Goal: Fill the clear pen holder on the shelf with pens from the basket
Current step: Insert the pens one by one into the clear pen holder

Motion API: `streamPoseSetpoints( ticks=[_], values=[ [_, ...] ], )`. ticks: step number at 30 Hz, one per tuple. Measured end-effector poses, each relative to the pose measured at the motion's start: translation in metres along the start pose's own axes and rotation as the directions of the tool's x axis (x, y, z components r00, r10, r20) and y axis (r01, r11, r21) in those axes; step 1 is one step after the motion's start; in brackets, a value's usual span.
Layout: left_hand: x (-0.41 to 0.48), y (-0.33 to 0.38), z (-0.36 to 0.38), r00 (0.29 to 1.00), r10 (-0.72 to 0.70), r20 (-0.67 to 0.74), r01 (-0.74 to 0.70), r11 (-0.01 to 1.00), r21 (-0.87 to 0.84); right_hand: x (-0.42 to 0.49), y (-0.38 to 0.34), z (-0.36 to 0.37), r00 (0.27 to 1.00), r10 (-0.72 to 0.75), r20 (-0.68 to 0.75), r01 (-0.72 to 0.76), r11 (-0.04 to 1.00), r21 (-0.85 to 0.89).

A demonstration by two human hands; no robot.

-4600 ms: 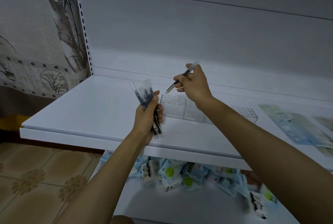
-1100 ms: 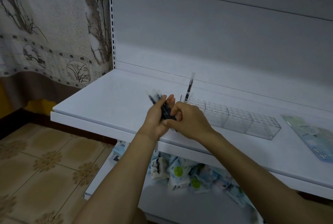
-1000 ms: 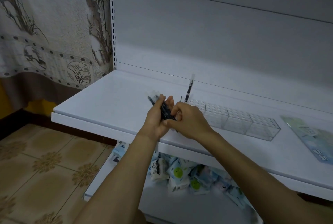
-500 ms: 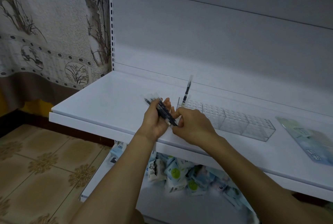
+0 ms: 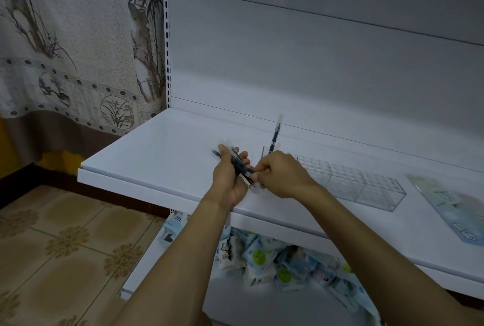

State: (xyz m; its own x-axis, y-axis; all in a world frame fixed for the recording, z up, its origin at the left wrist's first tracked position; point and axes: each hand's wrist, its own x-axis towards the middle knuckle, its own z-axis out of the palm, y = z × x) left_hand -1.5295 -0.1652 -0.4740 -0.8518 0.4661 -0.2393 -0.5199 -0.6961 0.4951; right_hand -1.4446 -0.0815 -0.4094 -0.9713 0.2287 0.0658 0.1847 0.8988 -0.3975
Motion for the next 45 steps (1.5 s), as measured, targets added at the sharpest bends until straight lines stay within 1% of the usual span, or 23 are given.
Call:
streamPoseSetpoints(
  ticks=[4,7,9,13,15,17,20,24,27,31,35,41,44,45],
  values=[
    [-0.001,0.0,-0.001,0.999,-0.037,0.004,0.037,0.999,-0.02,-0.002,0.002,-0.008,1.0,0.0,-0.021,0.002,0.994,0.105],
    [-0.001,0.0,-0.002,0.997,-0.068,0.025,0.069,0.997,-0.036,-0.005,-0.001,-0.016,0.999,0.005,-0.037,0.005,0.962,0.272],
    [-0.002,0.0,-0.001,0.998,-0.057,0.023,0.057,0.998,0.004,-0.006,-0.002,-0.02,0.999,0.012,-0.045,0.005,0.933,0.359],
    [-0.006,0.001,0.004,0.999,-0.015,0.04,0.014,0.999,0.034,-0.006,0.0,-0.024,0.997,0.041,-0.07,-0.008,0.91,0.414],
    [-0.005,0.002,0.002,0.997,-0.019,0.076,0.019,1.0,-0.003,-0.005,0.002,-0.025,0.997,0.043,-0.071,-0.004,0.882,0.471],
    [-0.005,0.002,-0.001,0.992,-0.035,0.119,0.044,0.996,-0.075,-0.004,0.004,-0.027,0.996,0.034,-0.086,0.016,0.85,0.526],
    [-0.002,0.002,-0.003,0.985,-0.067,0.161,0.088,0.988,-0.13,0.001,0.008,-0.036,0.985,0.038,-0.166,0.069,0.803,0.592],
    [-0.002,0.002,-0.003,0.979,-0.104,0.176,0.124,0.986,-0.109,0.013,0.018,-0.051,0.949,0.133,-0.287,0.118,0.692,0.712],
    [-0.002,0.002,-0.003,0.98,-0.11,0.169,0.129,0.986,-0.104,0.026,0.036,-0.053,0.91,0.237,-0.341,0.113,0.647,0.754],
    [-0.002,0.001,-0.002,0.98,-0.118,0.163,0.137,0.984,-0.11,0.042,0.055,-0.042,0.901,0.341,-0.268,0.023,0.579,0.815],
    [-0.002,0.002,-0.002,0.979,-0.128,0.162,0.146,0.983,-0.109,0.049,0.061,-0.025,0.913,0.323,-0.25,0.022,0.572,0.82],
    [-0.001,0.002,-0.001,0.979,-0.13,0.156,0.145,0.985,-0.091,0.049,0.069,-0.013,0.916,0.272,-0.296,0.092,0.574,0.814],
    [-0.003,0.001,0.002,0.982,-0.125,0.139,0.135,0.989,-0.059,0.049,0.071,-0.012,0.907,0.28,-0.315,0.121,0.544,0.83],
    [-0.003,0.001,0.002,0.983,-0.124,0.137,0.133,0.989,-0.06,0.049,0.071,-0.011,0.903,0.283,-0.324,0.121,0.556,0.823]
  ],
)
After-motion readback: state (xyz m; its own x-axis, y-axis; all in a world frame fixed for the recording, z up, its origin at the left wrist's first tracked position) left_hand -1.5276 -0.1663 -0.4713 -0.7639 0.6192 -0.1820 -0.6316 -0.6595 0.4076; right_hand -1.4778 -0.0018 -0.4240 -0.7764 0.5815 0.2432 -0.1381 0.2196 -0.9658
